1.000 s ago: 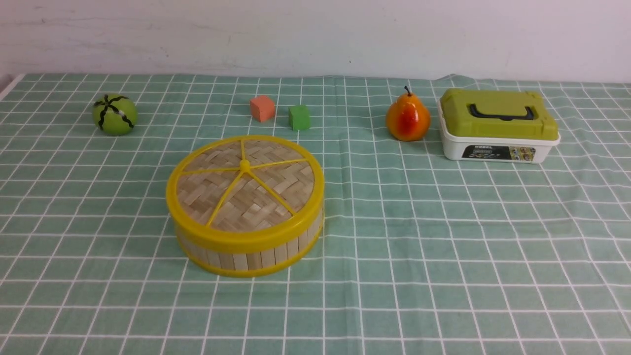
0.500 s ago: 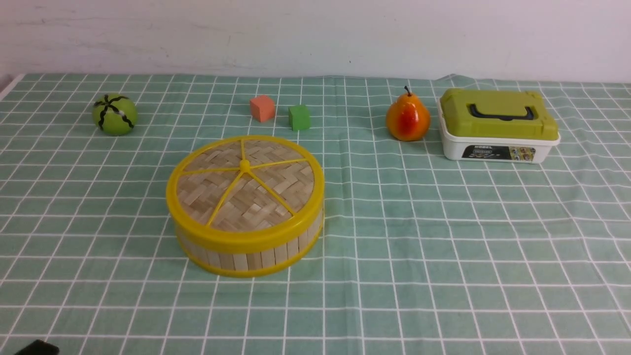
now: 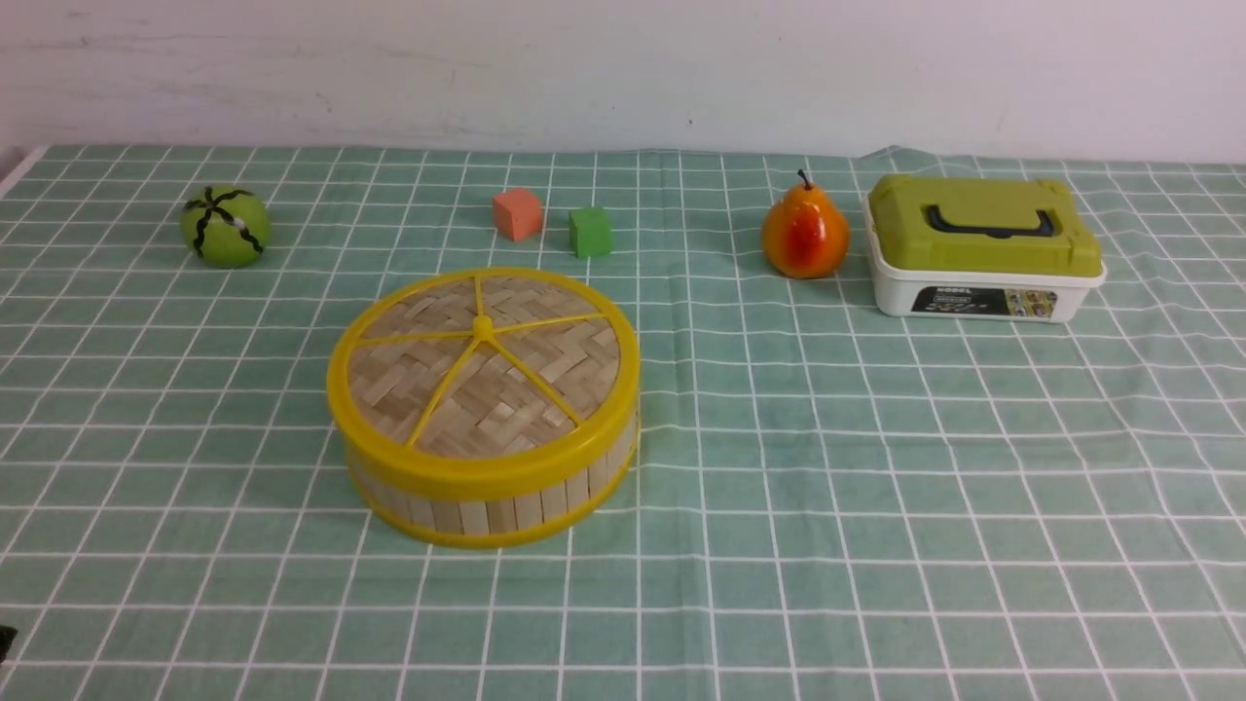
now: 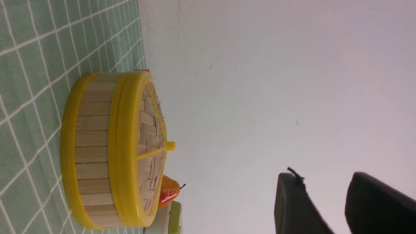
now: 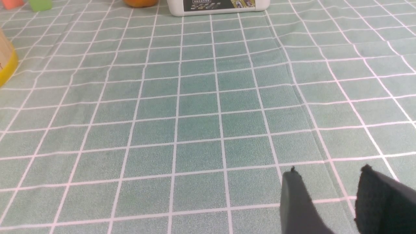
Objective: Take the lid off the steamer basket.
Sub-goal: Use the left arm to lift the lid of the steamer
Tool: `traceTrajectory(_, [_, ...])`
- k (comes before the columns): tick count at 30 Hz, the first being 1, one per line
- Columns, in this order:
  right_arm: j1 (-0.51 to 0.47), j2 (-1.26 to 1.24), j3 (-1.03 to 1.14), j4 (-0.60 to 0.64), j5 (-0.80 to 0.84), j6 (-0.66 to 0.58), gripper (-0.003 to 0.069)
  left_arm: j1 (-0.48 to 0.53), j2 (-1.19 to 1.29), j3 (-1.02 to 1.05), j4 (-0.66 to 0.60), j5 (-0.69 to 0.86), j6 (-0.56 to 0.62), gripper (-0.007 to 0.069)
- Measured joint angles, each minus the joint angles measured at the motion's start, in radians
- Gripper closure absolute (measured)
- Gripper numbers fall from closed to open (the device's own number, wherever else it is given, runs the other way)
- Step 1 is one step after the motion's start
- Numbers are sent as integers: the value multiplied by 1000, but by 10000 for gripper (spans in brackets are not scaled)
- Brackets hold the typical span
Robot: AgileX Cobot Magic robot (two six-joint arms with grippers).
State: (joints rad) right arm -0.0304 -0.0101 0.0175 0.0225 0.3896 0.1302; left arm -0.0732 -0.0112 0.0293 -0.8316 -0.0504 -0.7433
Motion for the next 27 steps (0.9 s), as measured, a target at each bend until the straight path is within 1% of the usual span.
traceTrajectory(3, [0,0,0,0,0,0,418,0,0,-31,8,9,36,424])
traceTrajectory(4, [0,0,0,0,0,0,418,0,0,-107,53,7,114,488])
traceTrajectory(5, [0,0,0,0,0,0,418,0,0,-147,74,7,142,521])
traceTrajectory(8, [0,0,0,0,0,0,418,0,48,-294,126,34,277,628])
traceTrajectory(9, [0,0,0,0,0,0,418,0,48,-305,129,34,286,634])
traceTrajectory(11, [0,0,0,0,0,0,418,0,217,-465,149,186,389,637])
traceTrajectory(13, [0,0,0,0,0,0,418,0,345,-563,157,325,431,637])
traceTrajectory(15, [0,0,0,0,0,0,418,0,549,-685,172,542,475,637])
traceTrajectory(16, [0,0,0,0,0,0,418,0,627,-732,181,621,489,637])
traceTrajectory(18, [0,0,0,0,0,0,418,0,810,-846,214,788,522,637])
traceTrajectory(21, [0,0,0,0,0,0,418,-8,1068,-1028,281,999,582,637])
traceTrajectory(22, [0,0,0,0,0,0,418,-21,1178,-1113,317,1053,595,637])
traceTrajectory(23, [0,0,0,0,0,0,418,-24,1213,-1126,324,1070,596,637])
traceTrajectory(24, [0,0,0,0,0,0,418,-50,1319,-1223,373,1114,596,637])
traceTrajectory(25, [0,0,0,0,0,0,418,-64,1347,-1264,396,1121,591,637])
traceTrajectory(26, [0,0,0,0,0,0,418,-96,1420,-1347,446,1140,566,637])
traceTrajectory(27, [0,0,0,0,0,0,418,-136,1493,-1443,510,1159,514,637])
